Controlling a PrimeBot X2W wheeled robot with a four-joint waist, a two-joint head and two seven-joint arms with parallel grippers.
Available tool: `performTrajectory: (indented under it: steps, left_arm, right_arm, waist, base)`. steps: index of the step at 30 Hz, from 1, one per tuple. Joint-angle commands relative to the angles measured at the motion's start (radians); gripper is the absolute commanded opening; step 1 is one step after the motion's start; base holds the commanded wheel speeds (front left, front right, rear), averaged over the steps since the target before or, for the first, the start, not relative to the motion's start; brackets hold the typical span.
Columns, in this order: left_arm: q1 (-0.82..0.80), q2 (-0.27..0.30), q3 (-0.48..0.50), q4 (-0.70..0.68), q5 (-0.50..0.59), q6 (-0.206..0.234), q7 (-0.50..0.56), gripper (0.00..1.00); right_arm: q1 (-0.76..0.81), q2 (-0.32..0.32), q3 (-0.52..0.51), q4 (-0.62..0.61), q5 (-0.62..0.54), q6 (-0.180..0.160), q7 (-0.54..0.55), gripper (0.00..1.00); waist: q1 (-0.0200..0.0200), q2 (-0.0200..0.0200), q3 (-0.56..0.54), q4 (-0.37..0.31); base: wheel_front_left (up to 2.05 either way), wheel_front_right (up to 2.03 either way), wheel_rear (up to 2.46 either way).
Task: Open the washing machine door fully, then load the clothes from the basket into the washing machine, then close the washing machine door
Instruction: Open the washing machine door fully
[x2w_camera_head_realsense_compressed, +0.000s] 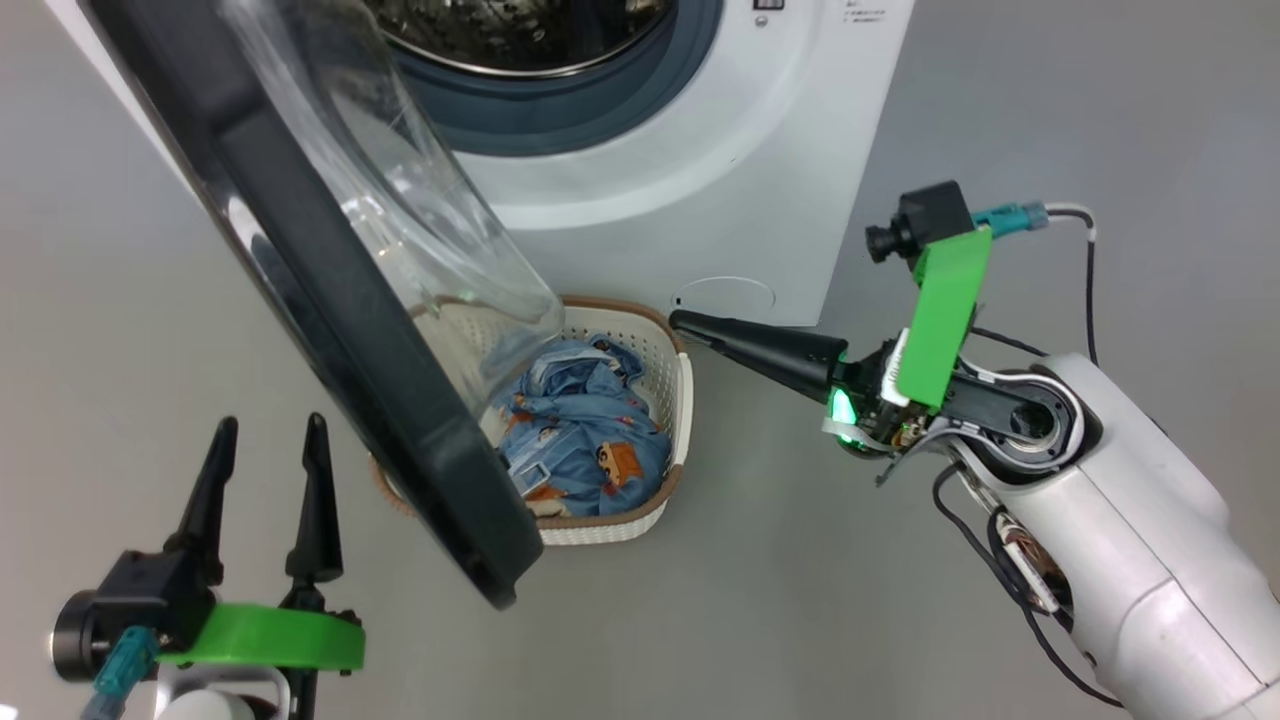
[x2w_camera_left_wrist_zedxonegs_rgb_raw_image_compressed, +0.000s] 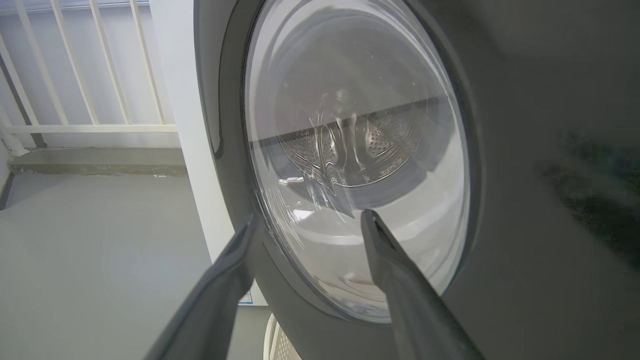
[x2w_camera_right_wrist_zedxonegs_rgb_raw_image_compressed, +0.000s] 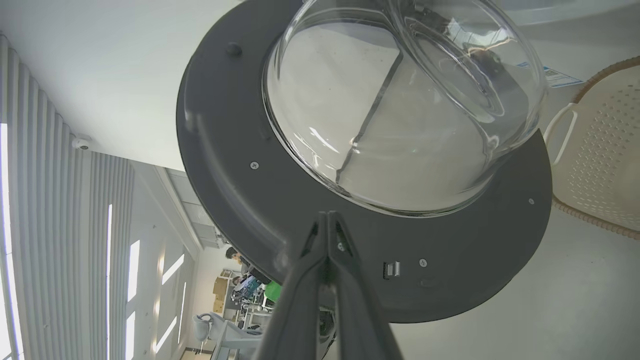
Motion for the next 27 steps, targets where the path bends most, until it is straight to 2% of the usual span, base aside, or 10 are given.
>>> performTrajectory:
  steps: [1,3,5,6,7,13,14,23,24,27]
  left_arm:
    - [0.013,0.02,0.04,-0.017,0.01,-0.008,-0.008,1.0]
    - [0.022,0.02,0.048,-0.016,0.013,-0.01,-0.008,1.0]
    - [0.033,0.02,0.054,-0.016,0.013,-0.012,-0.008,1.0]
    - [0.038,0.02,0.056,-0.015,0.013,-0.013,-0.008,1.0]
    - [0.043,0.02,0.058,-0.015,0.012,-0.013,-0.008,1.0]
    - [0.067,0.02,0.065,-0.017,0.006,-0.013,-0.008,1.0]
    - [0.072,0.02,0.067,-0.02,0.006,-0.012,-0.008,1.0]
    - [0.096,0.02,0.07,-0.02,0.015,-0.012,-0.008,1.0]
    - [0.096,0.02,0.07,-0.02,0.015,-0.012,-0.008,1.0]
    - [0.101,0.02,0.066,-0.021,0.014,-0.011,-0.008,1.0]
  right_arm:
    - [0.025,0.0,-0.008,-0.04,0.015,0.002,-0.023,0.0]
    - [0.047,-0.011,-0.011,-0.056,0.025,0.002,-0.052,0.03]
    - [0.069,-0.022,-0.012,-0.074,0.032,0.002,-0.078,0.23]
    - [0.081,-0.028,-0.011,-0.082,0.034,0.002,-0.091,0.46]
    - [0.092,-0.034,-0.014,-0.091,0.03,0.002,-0.11,1.0]
    - [0.136,-0.055,-0.048,-0.127,-0.082,0.002,-0.313,1.0]
    - [0.141,-0.054,-0.056,-0.116,-0.151,0.002,-0.405,1.0]
    - [0.122,-0.075,-0.01,-0.047,-0.536,0.002,-0.742,1.0]
    - [0.122,-0.075,-0.01,-0.047,-0.536,0.002,-0.742,1.0]
    - [0.12,-0.083,-0.007,-0.003,-0.656,0.002,-0.848,1.0]
  waist:
    - [0.0,0.0,-0.018,-0.016]
    - [0.0,0.0,-0.029,-0.025]
    - [0.0,0.0,-0.039,-0.032]
    - [0.0,0.0,-0.044,-0.036]
    - [0.0,0.0,-0.049,-0.038]
    - [0.0,0.0,-0.072,-0.052]
    - [0.0,0.0,-0.077,-0.057]
    - [0.0,0.0,-0.1,-0.069]
    - [0.0,0.0,-0.1,-0.069]
    - [0.0,0.0,-0.106,-0.071]
  base:
    - [0.0,0.0,0.0]
    - [0.0,0.0,0.0]
    - [0.0,0.0,0.0]
    - [0.0,0.0,0.0]
    - [0.0,0.0,0.0]
    - [0.0,0.0,0.0]
    - [0.0,0.0,0.0]
    - [0.0,0.0,0.0]
    - [0.0,0.0,0.0]
    - [0.0,0.0,0.0]
